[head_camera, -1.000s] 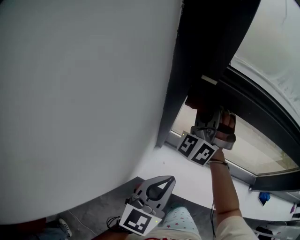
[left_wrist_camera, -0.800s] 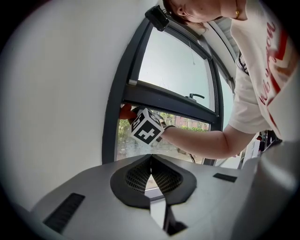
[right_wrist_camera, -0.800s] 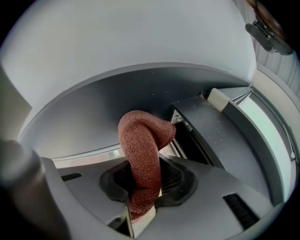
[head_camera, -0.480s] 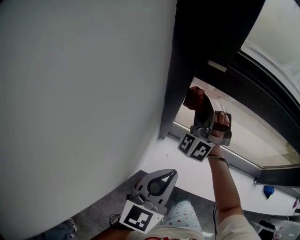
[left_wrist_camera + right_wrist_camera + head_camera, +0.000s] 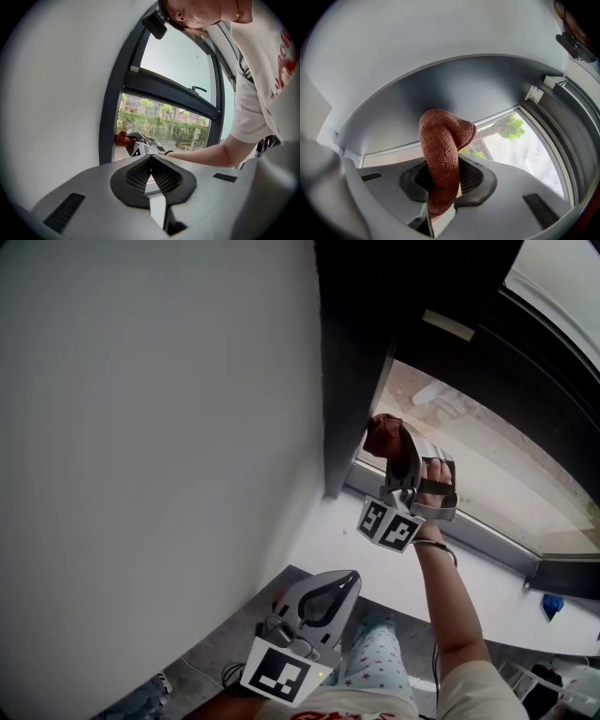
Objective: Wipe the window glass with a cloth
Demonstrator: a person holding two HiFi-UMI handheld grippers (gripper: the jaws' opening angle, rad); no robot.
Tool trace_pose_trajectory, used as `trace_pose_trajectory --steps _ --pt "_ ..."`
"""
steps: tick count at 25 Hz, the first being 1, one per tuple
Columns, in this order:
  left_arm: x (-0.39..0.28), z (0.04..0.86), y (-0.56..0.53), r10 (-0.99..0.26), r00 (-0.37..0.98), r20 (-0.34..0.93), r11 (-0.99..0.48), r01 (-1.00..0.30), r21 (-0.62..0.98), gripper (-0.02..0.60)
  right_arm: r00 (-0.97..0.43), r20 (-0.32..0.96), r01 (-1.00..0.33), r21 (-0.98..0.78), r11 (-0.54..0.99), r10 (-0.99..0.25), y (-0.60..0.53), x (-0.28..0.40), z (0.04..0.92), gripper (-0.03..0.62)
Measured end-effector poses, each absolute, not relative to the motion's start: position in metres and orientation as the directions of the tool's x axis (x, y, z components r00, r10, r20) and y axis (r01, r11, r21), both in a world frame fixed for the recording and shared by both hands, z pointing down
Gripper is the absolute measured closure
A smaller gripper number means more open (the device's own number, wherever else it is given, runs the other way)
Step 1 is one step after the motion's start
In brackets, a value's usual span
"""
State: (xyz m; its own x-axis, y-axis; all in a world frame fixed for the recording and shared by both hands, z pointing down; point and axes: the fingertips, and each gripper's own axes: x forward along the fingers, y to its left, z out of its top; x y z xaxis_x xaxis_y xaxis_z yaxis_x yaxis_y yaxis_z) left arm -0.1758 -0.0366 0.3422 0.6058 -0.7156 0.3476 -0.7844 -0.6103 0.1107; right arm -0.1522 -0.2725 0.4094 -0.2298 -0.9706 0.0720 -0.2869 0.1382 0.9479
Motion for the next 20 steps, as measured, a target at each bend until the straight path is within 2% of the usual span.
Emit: trace_pose_trajectory --steps 4,12,17,20 --pt "-0.175 0.367 -0.036 -0.71 0.617 0.339 -0.606 -0.781 0.151 0.56 -0.242 0.125 -0.256 0.948 0.187 -0.962 -0.266 -0.159 0.458 0.503" --pt "-0.147 0.369 -0.04 -0.666 0.628 0.403 -0.616 -0.767 0.179 0.56 -0.246 0.259 -0.217 0.924 0.313 -0.934 -0.269 -0.143 0.518 0.503" --pt "-0.149 0.378 -0.046 -0.665 0.624 0.41 -0.608 -0.771 0.187 0.56 -0.258 0.211 -0.237 0.932 0.274 -0.943 -0.269 -0.145 0.537 0.497" --pt "-0.151 0.378 -0.049 -0.673 0.616 0.41 -0.598 -0.779 0.188 0.56 -0.241 0.264 -0.228 0.92 0.319 -0.934 -0.268 -0.145 0.551 0.493"
